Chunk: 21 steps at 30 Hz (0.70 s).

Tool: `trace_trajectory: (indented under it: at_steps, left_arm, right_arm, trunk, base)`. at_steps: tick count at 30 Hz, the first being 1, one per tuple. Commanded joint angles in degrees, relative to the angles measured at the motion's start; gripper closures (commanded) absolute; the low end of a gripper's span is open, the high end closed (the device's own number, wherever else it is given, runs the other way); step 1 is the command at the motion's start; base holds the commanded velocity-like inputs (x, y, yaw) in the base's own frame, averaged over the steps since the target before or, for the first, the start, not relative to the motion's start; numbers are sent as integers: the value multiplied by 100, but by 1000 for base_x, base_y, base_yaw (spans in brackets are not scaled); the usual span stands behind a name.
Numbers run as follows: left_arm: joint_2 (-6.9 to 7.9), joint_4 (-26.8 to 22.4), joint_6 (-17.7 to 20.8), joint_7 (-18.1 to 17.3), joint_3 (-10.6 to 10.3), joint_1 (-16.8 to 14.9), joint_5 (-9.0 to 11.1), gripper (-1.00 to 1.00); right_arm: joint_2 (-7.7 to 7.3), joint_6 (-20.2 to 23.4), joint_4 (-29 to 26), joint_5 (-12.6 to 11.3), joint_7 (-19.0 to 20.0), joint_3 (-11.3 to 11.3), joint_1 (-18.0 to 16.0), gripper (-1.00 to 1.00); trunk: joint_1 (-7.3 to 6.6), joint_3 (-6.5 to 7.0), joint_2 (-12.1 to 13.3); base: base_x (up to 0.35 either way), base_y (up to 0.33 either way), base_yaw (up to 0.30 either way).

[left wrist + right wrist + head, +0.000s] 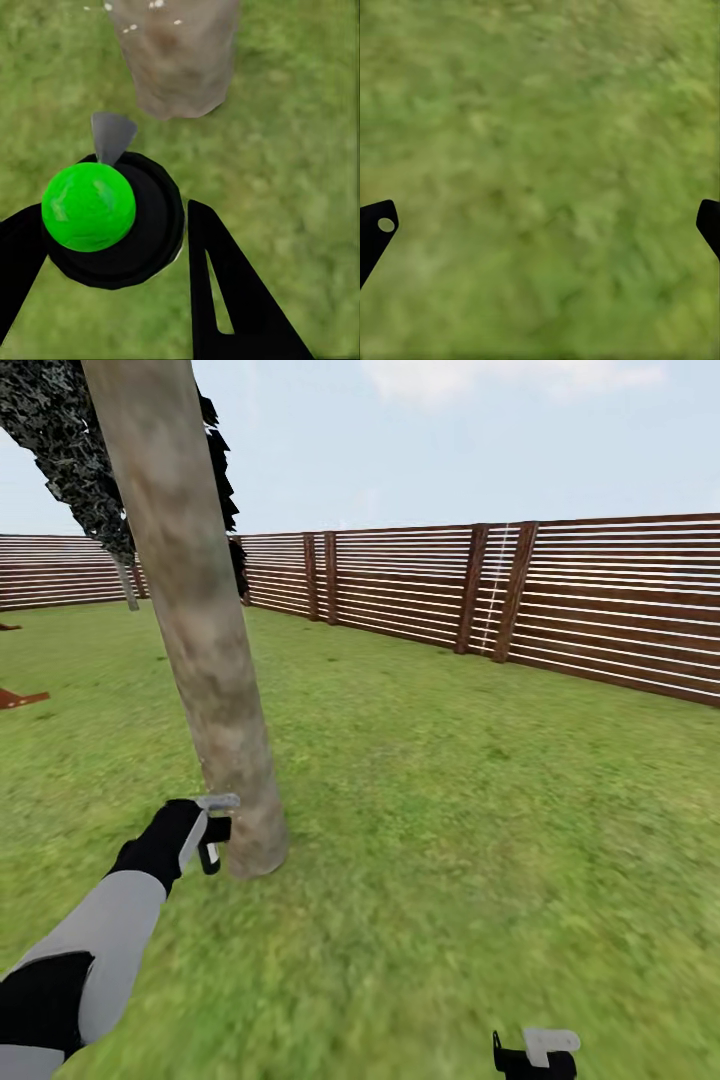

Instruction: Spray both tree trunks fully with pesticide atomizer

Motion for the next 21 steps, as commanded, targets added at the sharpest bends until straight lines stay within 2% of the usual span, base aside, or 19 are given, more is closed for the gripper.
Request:
trace_trajectory:
  at_steps: [1,3,5,6,9,14,21]
  left_arm:
    - [-19,-9,43,-17,-16,0,-81,100]
    - [71,-10,66,-17,-24,33,-82,100]
    - [241,-10,74,-17,-20,20,-64,100]
    - [267,-20,318,-17,-21,-41,-89,100]
    - [381,-21,488,-24,-24,-78,-77,100]
    - [358,-19,504,-26,-38,-75,-62,100]
    - [306,-19,479,-17,-39,-60,-63,100]
  right_arm:
    - [-1,-13,0,-44,-19,51,-3,-100]
    - [-1,-12,0,-44,-19,51,-3,-100]
    - [0,-13,-5,-44,-19,51,-3,-100]
    - [7,-13,-8,-45,-19,51,-3,-100]
    - [7,-13,-9,-44,-19,51,-3,-100]
    - [8,-13,-7,-45,-19,51,-3,-100]
    - [-1,-13,0,-44,-19,51,-3,-100]
  trunk:
    - [-1,-5,-2]
    - [-1,-5,-2]
    - [-1,-5,-2]
    - [-1,-5,-2]
    - [-1,-5,-2]
    - [-1,-5,-2]
    - [-1,-5,-2]
  base:
    - [0,0,0]
    - [140,9,0]
    - [295,103,3]
    - [333,161,235]
    - [334,124,264]
    - [305,-75,220]
    - [80,-253,14]
